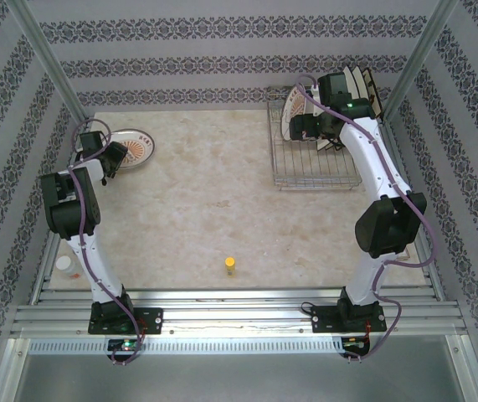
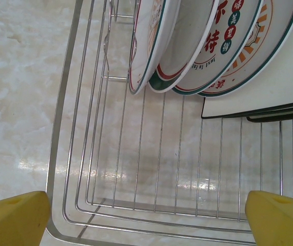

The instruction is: Unload the plates from the dish rack

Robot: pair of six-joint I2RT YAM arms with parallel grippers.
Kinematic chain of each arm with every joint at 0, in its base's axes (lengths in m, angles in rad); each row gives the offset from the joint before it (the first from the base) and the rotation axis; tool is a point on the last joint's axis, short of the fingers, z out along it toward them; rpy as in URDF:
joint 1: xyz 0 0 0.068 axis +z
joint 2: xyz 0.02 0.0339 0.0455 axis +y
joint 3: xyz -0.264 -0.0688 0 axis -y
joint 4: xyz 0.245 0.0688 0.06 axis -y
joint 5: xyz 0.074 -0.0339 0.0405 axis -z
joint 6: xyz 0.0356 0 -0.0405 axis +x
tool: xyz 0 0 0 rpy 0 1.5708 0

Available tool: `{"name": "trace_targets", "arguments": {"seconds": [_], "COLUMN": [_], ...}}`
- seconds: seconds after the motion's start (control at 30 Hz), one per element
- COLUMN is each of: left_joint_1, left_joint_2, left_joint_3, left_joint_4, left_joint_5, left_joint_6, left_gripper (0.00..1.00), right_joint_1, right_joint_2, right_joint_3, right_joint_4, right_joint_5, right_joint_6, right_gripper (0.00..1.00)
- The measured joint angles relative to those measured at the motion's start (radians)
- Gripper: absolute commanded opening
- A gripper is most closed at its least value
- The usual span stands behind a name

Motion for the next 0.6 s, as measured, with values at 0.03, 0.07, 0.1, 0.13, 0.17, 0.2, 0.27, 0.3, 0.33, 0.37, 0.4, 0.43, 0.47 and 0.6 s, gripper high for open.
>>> {"name": "trace_targets", "arguments": {"seconds": [0.03,0.07,0.1,0.13,0.17,0.2,0.27,0.3,0.33,0.37,0.4,0.43,0.47,0.6], "left_joint_1": [0.0,0.0,0.0,0.0,0.0,0.0,0.0,0.0,0.0,0.0,0.0,-0.002,-0.002,-0.008], "left_joint_2": [-0.003,-0.005,-0.005,-0.005,-0.007,-0.01,-0.02,-0.024,-0.026,-0.027,-0.027,-0.027,-0.028,-0.068], "left_joint_3": [0.011,0.023,0.035,0.048,0.056,0.061,0.064,0.068,0.073,0.082,0.092,0.104,0.115,0.134], "left_joint_4": [-0.027,-0.053,-0.077,-0.098,-0.118,-0.136,-0.174,-0.196,-0.216,-0.237,-0.258,-0.279,-0.297,-0.378], "left_joint_5": [-0.003,-0.004,-0.008,-0.015,-0.023,-0.031,-0.053,-0.065,-0.076,-0.083,-0.091,-0.098,-0.105,-0.144], "left_joint_6": [0.024,0.048,0.073,0.098,0.121,0.143,0.183,0.204,0.223,0.24,0.258,0.274,0.291,0.369], "left_gripper": [0.74,0.75,0.77,0.78,0.78,0.8,0.83,0.85,0.89,0.91,0.93,0.95,0.99,1.0], "right_joint_1": [0.0,0.0,0.0,0.0,0.0,0.0,0.0,0.0,0.0,0.0,0.0,0.0,0.0,0.0], "right_joint_2": [0.0,0.0,0.0,0.0,0.0,0.0,-0.001,-0.001,-0.001,-0.001,-0.001,-0.001,-0.001,0.0], "right_joint_3": [0.0,0.0,0.0,0.0,0.0,0.0,0.0,0.0,0.0,0.0,0.0,0.0,0.0,0.008], "right_joint_4": [0.0,0.0,0.0,0.0,0.0,0.0,0.0,0.0,0.0,0.0,0.0,0.0,0.0,-0.003], "right_joint_5": [0.0,0.0,0.0,0.0,0.0,0.0,-0.003,-0.005,-0.009,-0.011,-0.013,-0.017,-0.019,-0.02], "right_joint_6": [0.0,0.0,0.0,0.0,0.0,0.0,0.0,0.0,0.0,0.0,0.0,0.0,0.0,0.0], "right_gripper": [0.98,0.98,0.98,0.98,0.98,0.98,0.98,0.98,0.98,0.98,0.98,0.98,0.98,0.98]}}
